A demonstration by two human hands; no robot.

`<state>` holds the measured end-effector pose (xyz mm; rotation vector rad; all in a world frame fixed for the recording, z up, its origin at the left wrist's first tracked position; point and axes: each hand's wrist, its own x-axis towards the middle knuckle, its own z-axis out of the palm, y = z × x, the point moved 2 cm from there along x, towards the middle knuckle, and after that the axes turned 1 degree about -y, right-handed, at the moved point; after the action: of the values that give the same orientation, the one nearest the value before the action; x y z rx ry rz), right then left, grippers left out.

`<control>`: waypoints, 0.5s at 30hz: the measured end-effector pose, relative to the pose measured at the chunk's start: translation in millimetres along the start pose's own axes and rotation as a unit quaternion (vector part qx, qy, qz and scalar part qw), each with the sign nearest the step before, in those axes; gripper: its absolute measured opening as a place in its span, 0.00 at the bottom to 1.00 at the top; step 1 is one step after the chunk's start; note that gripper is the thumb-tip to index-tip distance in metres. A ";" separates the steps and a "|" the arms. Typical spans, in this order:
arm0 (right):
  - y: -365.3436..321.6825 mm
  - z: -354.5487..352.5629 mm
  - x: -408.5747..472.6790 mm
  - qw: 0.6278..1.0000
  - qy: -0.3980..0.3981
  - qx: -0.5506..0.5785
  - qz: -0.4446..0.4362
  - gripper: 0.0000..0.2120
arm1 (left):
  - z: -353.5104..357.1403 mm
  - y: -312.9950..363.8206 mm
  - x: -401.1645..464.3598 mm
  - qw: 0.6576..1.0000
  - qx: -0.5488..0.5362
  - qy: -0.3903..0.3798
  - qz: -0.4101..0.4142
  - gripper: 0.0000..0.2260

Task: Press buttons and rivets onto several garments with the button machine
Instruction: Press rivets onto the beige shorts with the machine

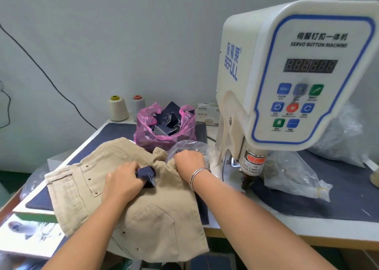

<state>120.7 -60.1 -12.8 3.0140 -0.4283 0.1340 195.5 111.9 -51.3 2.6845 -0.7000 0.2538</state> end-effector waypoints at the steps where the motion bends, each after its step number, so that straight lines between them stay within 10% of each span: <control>1: -1.5 0.2 0.1 1.000 0.007 -0.010 -0.007 0.13 | -0.4 0.9 -0.3 1.000 -0.002 -0.001 0.005 0.10; 15: 9.5 -9.5 -15.6 0.964 0.054 0.232 0.115 0.10 | -1.2 2.3 -2.6 0.999 -0.008 -0.012 0.049 0.24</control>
<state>102.4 -63.9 -4.1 3.3690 -0.8439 0.4770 192.0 111.7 -50.2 2.6464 -0.8379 0.2417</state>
